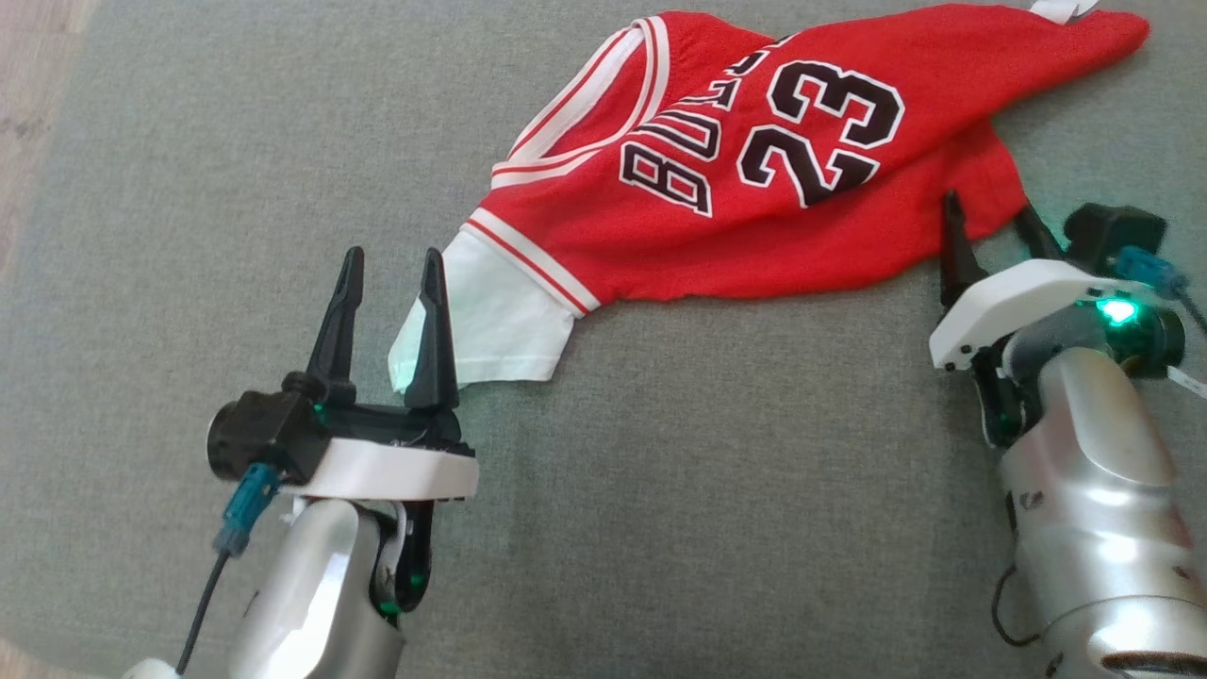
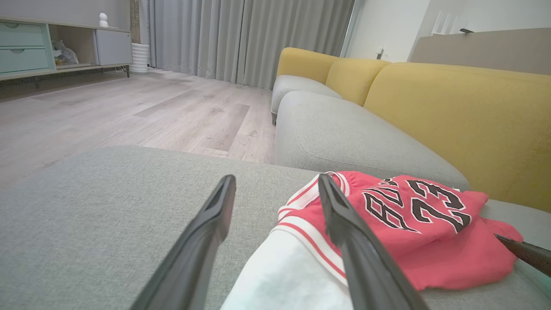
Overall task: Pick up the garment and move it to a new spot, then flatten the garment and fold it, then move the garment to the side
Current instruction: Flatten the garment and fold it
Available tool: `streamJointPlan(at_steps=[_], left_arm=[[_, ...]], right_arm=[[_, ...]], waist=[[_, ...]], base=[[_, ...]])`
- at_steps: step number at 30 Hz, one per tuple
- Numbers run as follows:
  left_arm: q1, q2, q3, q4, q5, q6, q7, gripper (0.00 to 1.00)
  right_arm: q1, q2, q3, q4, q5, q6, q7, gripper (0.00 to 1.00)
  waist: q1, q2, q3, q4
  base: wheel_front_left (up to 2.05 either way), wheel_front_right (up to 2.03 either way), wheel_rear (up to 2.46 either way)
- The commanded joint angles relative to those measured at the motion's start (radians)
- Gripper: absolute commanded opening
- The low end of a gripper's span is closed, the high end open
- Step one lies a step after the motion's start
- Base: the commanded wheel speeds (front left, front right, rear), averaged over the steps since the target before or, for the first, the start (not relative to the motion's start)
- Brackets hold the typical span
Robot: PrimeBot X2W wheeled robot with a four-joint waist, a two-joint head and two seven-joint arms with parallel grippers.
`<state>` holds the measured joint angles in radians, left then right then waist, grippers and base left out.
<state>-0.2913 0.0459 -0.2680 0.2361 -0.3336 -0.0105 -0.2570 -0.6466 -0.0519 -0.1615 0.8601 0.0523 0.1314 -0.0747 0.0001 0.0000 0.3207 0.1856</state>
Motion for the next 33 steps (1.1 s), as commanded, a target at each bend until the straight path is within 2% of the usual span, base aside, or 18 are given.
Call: streamJointPlan(at_steps=[1,2,3,4,7,11,15,20,24,28,33], left_arm=[[-0.030,0.005,0.037,-0.026,0.005,-0.005,-0.005,1.00],[-0.030,0.005,0.038,-0.026,0.003,-0.004,-0.005,1.00],[-0.029,0.005,0.039,-0.026,0.000,-0.001,-0.005,1.00],[-0.027,0.005,0.042,-0.027,-0.001,0.001,-0.005,1.00],[-0.015,0.005,0.051,-0.022,0.002,0.003,-0.005,1.00],[0.011,0.004,0.068,-0.011,0.009,-0.002,-0.005,1.00],[0.028,0.004,0.080,-0.014,0.013,-0.002,-0.005,1.00],[0.047,0.004,0.079,-0.020,0.012,0.001,-0.005,1.00],[0.054,0.004,0.074,-0.027,0.009,0.003,-0.005,1.00],[0.057,0.004,0.074,-0.031,0.005,0.002,-0.005,1.00],[0.042,0.004,0.067,-0.029,0.008,-0.002,-0.005,1.00]], right_arm=[[-0.021,0.002,0.029,-0.015,-0.021,-0.001,-0.015,0.99],[-0.025,0.002,0.028,-0.005,-0.038,-0.001,-0.029,0.62],[-0.030,0.002,0.023,0.005,-0.046,-0.001,-0.042,0.20],[-0.033,0.002,0.023,0.015,-0.049,-0.001,-0.056,0.00],[-0.033,0.002,0.045,0.035,-0.041,-0.001,-0.110,0.00],[0.021,0.002,0.083,0.014,0.027,-0.001,-0.173,0.00],[0.102,0.002,0.054,-0.088,0.041,-0.001,-0.185,0.00],[0.213,0.002,-0.047,-0.252,0.042,-0.001,-0.186,0.00],[0.276,0.002,-0.104,-0.388,0.026,-0.001,-0.150,0.00],[0.295,0.002,-0.111,-0.514,-0.009,-0.001,-0.093,0.00],[0.242,0.002,-0.072,-0.566,-0.059,-0.001,-0.037,0.00]], waist=[[-0.0001,0.0000,-0.002,-0.002],[-0.0001,0.0000,-0.005,-0.004],[-0.0001,0.0000,-0.007,-0.007],[-0.0001,0.0000,-0.012,-0.012],[-0.0001,0.0000,-0.035,-0.035],[-0.0001,0.0000,-0.094,-0.087],[-0.0001,0.0000,-0.135,-0.133],[-0.0001,0.0000,-0.160,-0.164],[-0.0001,0.0000,-0.158,-0.166],[-0.0001,0.0000,-0.142,-0.157],[-0.0001,0.0000,-0.106,-0.135]], base=[[0.00,0.00,0.00],[0.00,0.00,0.00],[0.00,0.00,0.00],[0.00,0.00,0.00],[0.00,0.00,0.00],[0.00,0.00,0.00],[0.00,0.00,0.00],[0.00,0.00,0.00],[0.00,0.00,0.00],[0.00,0.00,0.00],[0.00,0.00,0.00]])
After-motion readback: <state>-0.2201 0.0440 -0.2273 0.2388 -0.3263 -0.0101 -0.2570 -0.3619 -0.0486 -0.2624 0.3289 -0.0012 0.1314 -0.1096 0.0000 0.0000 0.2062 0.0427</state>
